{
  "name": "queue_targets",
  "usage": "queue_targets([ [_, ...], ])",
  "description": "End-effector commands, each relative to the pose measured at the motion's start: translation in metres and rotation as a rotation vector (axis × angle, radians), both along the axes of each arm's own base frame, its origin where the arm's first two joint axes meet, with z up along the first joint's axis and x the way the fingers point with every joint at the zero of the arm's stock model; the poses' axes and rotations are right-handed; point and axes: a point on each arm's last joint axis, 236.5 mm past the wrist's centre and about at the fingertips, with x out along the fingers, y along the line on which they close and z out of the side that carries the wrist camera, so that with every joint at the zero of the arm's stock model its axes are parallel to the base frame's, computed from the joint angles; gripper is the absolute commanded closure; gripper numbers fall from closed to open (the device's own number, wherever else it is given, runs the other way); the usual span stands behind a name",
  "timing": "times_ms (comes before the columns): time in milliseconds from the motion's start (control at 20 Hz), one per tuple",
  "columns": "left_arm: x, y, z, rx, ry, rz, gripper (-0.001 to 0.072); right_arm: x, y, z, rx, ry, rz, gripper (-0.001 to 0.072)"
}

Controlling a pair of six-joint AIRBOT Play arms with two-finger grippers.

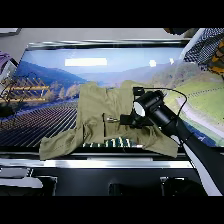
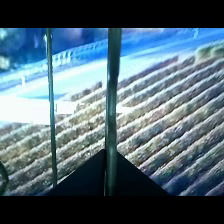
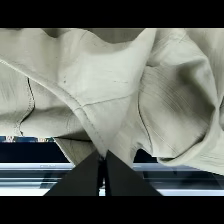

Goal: Fold the clothes and pants, and hang the long-sleeved shirts on hangers.

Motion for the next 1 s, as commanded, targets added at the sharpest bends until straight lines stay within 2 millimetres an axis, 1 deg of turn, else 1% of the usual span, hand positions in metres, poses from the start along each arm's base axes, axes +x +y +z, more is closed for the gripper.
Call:
queue_targets([
  [0, 0.021, 0.003, 0.042, 0.025, -0.119, 0.02, 0.0692, 0.0, 0.0, 0.0, 0.001, 0.0, 0.001, 0.0679],
  [150, 0.036, 0.011, 0.077, 0.11, -0.223, 0.038, 0.0692, 0.0, 0.0, 0.001, 0.001, 0.0, 0.0, 0.0679],
  [250, 0.045, 0.008, 0.101, 0.137, -0.289, 0.039, 0.0693, 0.0, 0.0, 0.001, 0.001, -0.001, 0.001, 0.0679],
  [400, 0.065, -0.006, 0.15, 0.121, -0.455, 0.073, 0.0692, 0.0, 0.0, 0.001, 0.001, -0.001, 0.001, 0.0679],
  [500, 0.075, -0.024, 0.176, 0.117, -0.528, 0.057, 0.0692, 0.001, -0.001, 0.001, -0.004, -0.007, 0.001, 0.0679],
  [550, 0.078, -0.038, 0.186, 0.119, -0.545, 0.032, 0.0693, 0.002, -0.001, 0.001, -0.005, -0.008, 0.001, 0.0679],
  [650, 0.085, -0.073, 0.204, 0.118, -0.578, -0.036, 0.0694, 0.002, -0.001, 0.001, -0.005, -0.01, 0.001, 0.0679],
  [700, 0.088, -0.094, 0.214, 0.116, -0.597, -0.078, 0.0694, 0.002, -0.001, 0.001, -0.006, -0.009, 0.001, 0.0679],
  [800, 0.088, -0.143, 0.229, 0.075, -0.614, -0.145, 0.0695, 0.003, -0.002, 0.001, -0.01, -0.013, 0.001, 0.0679],
  [850, 0.084, -0.165, 0.232, 0.044, -0.614, -0.166, 0.0695, 0.004, -0.004, 0.001, -0.019, -0.019, 0.001, 0.0679],
  [900, 0.077, -0.19, 0.229, 0.014, -0.599, -0.198, 0.0696, 0.006, -0.007, 0.001, -0.03, -0.027, 0.001, 0.0679],
  [950, 0.066, -0.213, 0.221, -0.01, -0.574, -0.24, 0.0695, 0.008, -0.01, 0.002, -0.042, -0.036, -0.006, 0.0679],
])
